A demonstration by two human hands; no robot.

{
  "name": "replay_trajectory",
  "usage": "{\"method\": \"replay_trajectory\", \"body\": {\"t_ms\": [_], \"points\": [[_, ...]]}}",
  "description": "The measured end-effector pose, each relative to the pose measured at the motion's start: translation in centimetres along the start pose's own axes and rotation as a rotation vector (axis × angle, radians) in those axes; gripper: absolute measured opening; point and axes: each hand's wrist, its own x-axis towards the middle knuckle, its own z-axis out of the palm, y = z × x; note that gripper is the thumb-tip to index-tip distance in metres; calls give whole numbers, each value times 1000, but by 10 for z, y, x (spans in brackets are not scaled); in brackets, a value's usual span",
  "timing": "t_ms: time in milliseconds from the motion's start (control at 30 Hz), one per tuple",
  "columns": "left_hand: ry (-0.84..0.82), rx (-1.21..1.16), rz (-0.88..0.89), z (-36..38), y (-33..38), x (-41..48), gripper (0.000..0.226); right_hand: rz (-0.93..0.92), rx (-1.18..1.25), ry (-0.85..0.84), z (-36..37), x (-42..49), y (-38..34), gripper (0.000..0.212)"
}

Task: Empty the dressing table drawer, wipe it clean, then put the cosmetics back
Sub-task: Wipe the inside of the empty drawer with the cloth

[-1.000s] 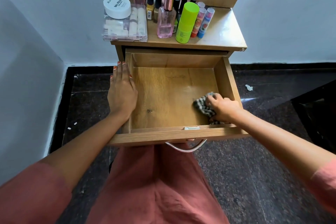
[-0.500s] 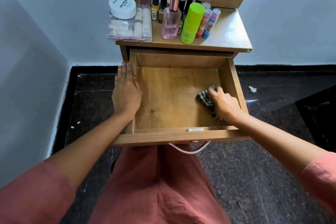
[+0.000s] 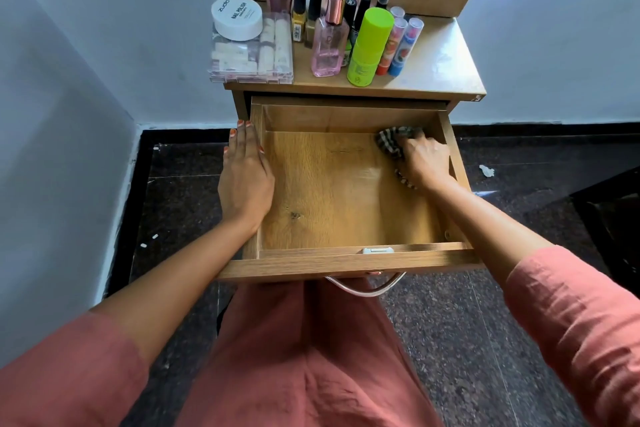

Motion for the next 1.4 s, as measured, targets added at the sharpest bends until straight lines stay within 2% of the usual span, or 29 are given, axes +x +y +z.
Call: {"method": "replay_trajectory", "body": {"t_ms": [267, 367, 567, 667, 800, 933, 1100, 1233, 1400], "points": [[9, -2, 12, 0, 1, -1, 47, -30, 244, -30, 5, 1, -68, 35], [11, -6, 15, 0, 1, 0, 47, -161, 228, -43, 5, 2, -111, 37], [13, -14, 20, 0, 0, 1, 47, -275, 117, -11, -3, 4, -172, 38], [19, -18, 20, 0, 0, 2, 47, -337, 104, -3, -8, 7, -173, 35], [13, -23, 19, -1, 0, 1, 47, -482, 114, -74, -15, 1, -157, 43], [14, -20, 12, -1, 1, 1, 47, -626, 96, -98, -16, -21, -141, 37], [17, -5, 20, 0, -1, 2, 47, -775, 108, -315, -10, -49, -126, 34], [20, -18, 20, 1, 0, 1, 47, -937, 109, -513, -11, -68, -124, 47], [22, -11, 17, 0, 0, 1, 47, -958, 149, -505, -13, -69, -122, 52]]}}
